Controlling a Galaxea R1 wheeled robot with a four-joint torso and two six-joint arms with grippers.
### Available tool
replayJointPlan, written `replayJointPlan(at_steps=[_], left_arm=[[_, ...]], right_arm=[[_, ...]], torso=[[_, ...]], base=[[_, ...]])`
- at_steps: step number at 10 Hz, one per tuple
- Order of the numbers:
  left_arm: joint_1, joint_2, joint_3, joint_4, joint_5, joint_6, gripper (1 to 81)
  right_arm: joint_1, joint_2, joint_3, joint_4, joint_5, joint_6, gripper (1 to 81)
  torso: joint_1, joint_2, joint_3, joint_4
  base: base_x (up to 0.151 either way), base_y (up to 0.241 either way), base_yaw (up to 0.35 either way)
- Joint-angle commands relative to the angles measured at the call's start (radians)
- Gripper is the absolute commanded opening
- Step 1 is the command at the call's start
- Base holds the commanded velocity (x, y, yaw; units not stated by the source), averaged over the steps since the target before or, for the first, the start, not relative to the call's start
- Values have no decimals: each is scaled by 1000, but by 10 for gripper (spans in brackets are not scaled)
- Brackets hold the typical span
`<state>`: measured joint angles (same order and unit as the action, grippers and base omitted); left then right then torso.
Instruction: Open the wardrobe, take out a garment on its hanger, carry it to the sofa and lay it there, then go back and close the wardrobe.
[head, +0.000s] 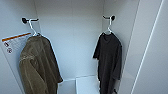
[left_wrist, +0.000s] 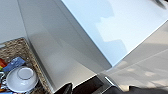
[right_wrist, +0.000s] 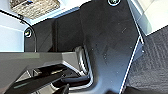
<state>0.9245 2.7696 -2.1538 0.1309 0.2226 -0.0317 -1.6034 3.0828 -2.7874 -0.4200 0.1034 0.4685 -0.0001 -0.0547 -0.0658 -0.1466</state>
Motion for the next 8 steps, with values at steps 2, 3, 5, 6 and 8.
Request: replayJointPlan(at_steps=[2,3,5,6,8], left_arm=[[-252,-77,156,1,93,-57,811],[-284,-88,173,-2,119,-71,811],[-374,-108,232,0,169,-125,811],[-428,-106,247,0,190,-155,811],[-523,-90,247,-2,202,-259,811]], right_arm=[[42,1,3,0,-47,-1,811],[44,1,3,0,-47,-1,811],[45,0,3,0,-47,-1,811],[47,1,3,0,-47,-1,811],[49,1,3,1,-47,1,811]], torso=[[0,0,0,0],[0,0,0,0],[0,0,0,0],[0,0,0,0],[0,0,-1,0]], base=[[0,0,0],[0,0,0],[0,0,0],[0,0,0],[0,0,0]])
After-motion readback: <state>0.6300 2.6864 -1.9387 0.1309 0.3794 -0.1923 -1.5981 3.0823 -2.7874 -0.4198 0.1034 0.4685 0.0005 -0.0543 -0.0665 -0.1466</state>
